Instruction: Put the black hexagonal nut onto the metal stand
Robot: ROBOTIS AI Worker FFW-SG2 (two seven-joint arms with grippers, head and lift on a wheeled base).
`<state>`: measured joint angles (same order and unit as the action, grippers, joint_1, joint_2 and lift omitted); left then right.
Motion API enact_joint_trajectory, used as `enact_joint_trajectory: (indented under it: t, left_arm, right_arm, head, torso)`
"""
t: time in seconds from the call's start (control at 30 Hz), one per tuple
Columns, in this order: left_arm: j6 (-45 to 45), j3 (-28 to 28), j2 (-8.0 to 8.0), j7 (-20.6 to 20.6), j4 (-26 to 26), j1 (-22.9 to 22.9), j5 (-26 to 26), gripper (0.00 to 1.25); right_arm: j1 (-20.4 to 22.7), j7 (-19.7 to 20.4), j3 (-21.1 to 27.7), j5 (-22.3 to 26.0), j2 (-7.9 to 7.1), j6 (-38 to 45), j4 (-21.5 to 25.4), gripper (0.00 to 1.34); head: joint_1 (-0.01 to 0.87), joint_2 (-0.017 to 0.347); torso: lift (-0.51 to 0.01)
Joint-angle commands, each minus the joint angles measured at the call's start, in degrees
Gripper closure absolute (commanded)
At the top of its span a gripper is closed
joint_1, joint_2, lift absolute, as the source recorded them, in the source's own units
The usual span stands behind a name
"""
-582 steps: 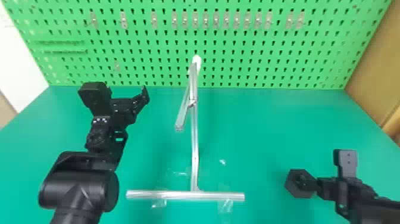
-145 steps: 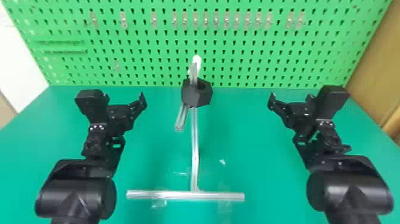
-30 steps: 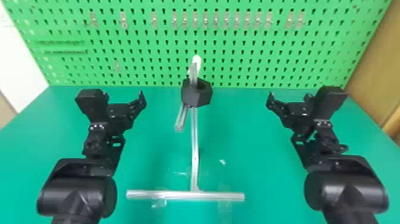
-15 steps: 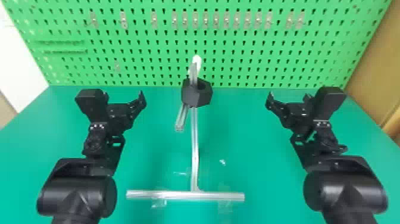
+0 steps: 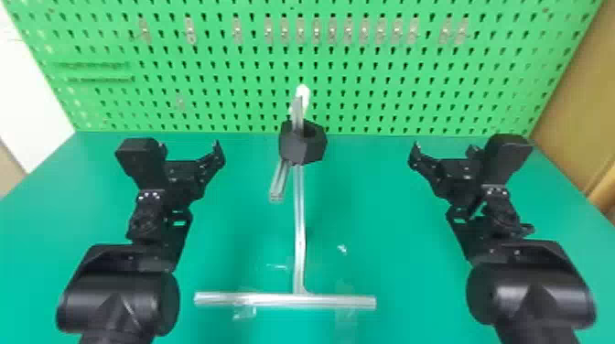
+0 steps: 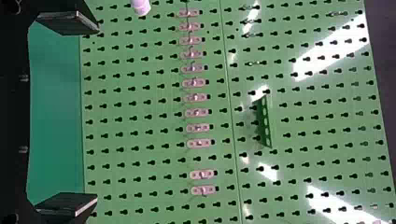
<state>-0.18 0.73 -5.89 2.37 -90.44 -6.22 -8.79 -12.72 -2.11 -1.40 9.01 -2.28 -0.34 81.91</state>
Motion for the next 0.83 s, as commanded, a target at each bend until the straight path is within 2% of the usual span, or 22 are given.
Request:
enact_joint_trajectory:
  t: [0.0,0.8]
  left_arm:
    - [0.00,0.06,0.00,0.00,0.00,0.06,0.00,0.15]
    - [0.00,0.06,0.00,0.00,0.00,0.06,0.00,0.15]
  right_arm:
    - [0.15,0.00,0.00,-0.05,-0.09,-0.01,0.00,0.05]
    - [0.24,0.00,0.09,0.04,-0.09,0.07,0.00,0.05]
  head:
    - [0.693,0.081]
    - [0.693,0.081]
  torso:
    - [-0.001]
    - [-0.001]
